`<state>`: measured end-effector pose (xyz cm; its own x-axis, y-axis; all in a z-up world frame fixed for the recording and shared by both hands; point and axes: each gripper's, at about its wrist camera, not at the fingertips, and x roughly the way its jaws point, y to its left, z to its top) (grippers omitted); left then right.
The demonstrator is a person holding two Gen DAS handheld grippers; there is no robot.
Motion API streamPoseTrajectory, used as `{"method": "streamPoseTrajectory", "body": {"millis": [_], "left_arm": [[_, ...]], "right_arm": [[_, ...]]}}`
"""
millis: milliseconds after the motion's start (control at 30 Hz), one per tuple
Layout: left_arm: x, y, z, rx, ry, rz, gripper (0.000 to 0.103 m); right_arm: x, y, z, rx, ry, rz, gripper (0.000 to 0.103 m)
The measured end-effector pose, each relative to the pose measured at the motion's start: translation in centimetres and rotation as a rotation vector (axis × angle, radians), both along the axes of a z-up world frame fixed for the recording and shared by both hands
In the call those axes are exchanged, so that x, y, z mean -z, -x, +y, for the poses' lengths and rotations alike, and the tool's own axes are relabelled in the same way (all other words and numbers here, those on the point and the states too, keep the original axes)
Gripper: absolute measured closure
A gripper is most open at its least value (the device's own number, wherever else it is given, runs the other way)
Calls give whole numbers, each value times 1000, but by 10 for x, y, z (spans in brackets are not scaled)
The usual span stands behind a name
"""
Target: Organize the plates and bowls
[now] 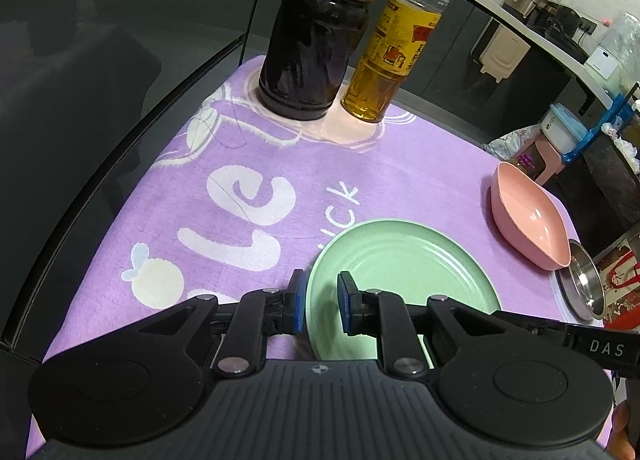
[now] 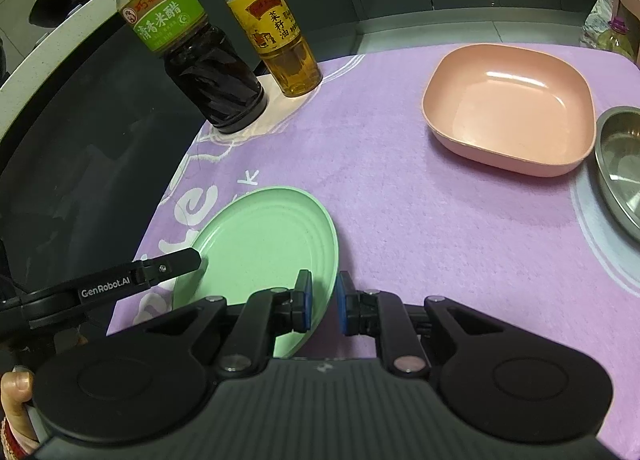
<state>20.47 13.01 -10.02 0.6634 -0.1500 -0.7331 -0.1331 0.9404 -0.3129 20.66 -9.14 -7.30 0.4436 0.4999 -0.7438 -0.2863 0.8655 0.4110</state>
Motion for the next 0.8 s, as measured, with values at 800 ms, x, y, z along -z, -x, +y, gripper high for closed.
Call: {"method": "streamPoseTrajectory", "body": {"millis": [800], "left_arm": [[-9, 4, 11, -37, 7, -8, 85]], "right_arm": [[6, -3, -9, 50, -27, 6, 87]]}}
